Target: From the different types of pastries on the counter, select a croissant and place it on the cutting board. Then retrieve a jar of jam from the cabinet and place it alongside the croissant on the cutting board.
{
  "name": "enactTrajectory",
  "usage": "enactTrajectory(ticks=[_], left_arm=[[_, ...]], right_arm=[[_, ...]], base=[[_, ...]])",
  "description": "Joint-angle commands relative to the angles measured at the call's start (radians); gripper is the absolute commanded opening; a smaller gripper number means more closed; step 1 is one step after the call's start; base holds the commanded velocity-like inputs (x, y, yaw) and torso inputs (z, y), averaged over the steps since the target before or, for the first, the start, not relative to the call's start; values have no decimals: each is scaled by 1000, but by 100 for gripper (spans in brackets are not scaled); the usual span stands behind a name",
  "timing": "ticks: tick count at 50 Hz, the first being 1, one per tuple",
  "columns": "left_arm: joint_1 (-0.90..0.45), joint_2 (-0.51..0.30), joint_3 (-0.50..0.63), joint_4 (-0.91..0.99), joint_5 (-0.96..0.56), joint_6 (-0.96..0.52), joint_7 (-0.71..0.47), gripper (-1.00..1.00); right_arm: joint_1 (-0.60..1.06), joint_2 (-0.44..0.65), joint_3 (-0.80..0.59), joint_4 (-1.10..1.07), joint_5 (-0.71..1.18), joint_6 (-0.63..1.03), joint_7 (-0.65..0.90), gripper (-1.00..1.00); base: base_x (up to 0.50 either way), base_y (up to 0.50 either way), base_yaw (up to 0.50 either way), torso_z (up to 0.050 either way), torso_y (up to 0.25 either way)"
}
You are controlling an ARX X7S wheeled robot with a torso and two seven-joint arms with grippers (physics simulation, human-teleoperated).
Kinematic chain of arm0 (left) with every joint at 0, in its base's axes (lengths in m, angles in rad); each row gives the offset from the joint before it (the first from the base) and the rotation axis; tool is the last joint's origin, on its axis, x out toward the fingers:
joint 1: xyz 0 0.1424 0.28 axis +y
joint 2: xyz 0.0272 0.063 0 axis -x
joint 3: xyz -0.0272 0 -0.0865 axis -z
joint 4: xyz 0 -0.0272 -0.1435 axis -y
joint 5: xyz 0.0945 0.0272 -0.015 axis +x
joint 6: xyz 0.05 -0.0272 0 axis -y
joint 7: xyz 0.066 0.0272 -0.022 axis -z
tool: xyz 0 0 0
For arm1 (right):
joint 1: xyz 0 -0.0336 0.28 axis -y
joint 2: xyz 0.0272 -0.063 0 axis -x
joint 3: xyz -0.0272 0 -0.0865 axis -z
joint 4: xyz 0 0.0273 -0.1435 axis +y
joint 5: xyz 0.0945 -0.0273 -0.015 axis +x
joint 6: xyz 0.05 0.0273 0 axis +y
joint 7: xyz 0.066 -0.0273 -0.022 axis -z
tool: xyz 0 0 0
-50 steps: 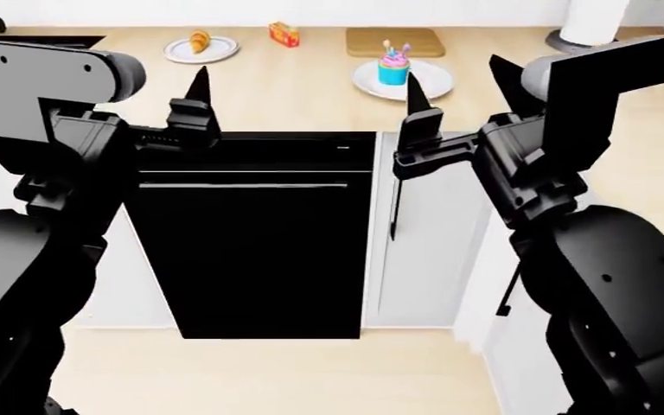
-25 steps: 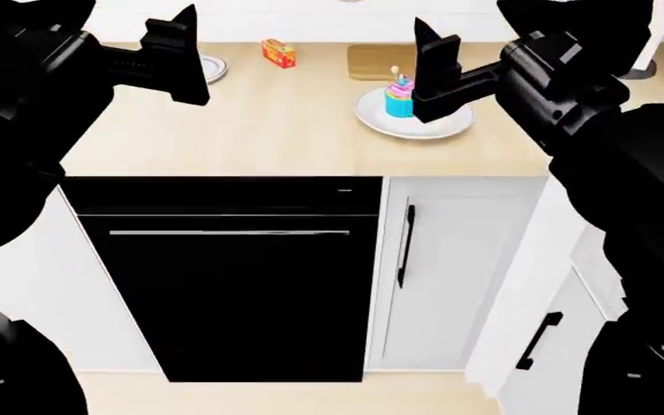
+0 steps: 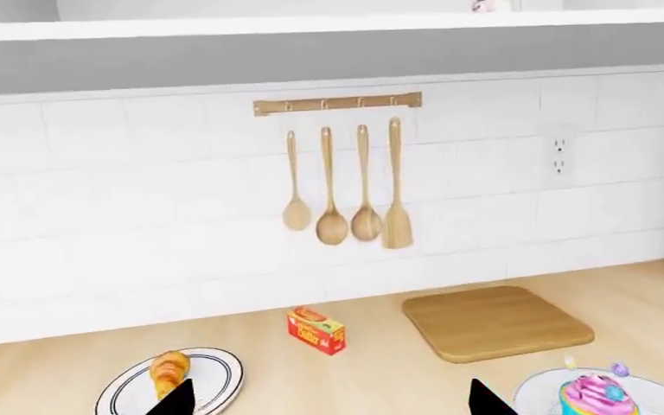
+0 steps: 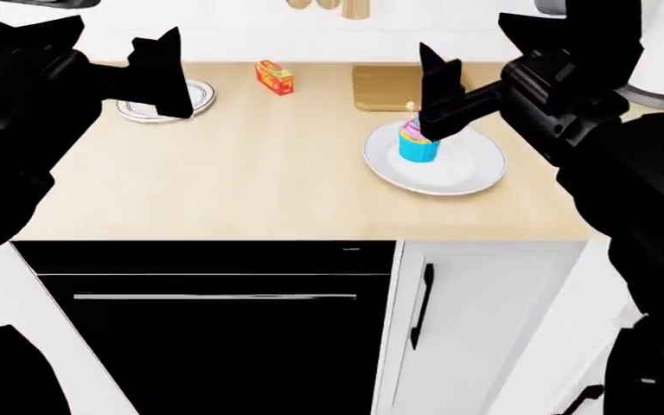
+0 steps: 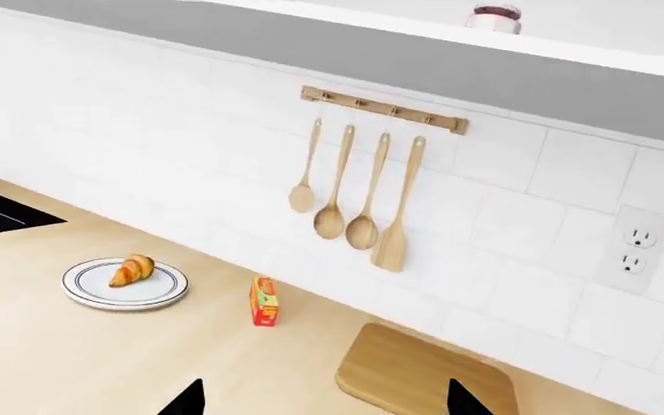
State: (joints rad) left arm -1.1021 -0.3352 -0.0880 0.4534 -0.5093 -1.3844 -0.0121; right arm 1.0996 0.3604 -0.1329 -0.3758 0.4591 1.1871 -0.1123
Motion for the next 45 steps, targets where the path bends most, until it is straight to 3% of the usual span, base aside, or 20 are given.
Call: enactTrajectory(ticks=[1,24,45], left_arm=[[3,-13,-12,0,-1,4,-6,100],[-28,0,-12,18,-27,-25,-24,100],[-36,-3,1,16,-43,-24,-30,100]], right_arm=[[-8,15,-22,-14,0,-13,-4,100],[28,8,-15,-26,18,3,6,100],[52,12,-16,-28,33,30,12,100]], base=[[359,488,0,0,0],[338,482,0,0,1],[377,189,0,0,1]])
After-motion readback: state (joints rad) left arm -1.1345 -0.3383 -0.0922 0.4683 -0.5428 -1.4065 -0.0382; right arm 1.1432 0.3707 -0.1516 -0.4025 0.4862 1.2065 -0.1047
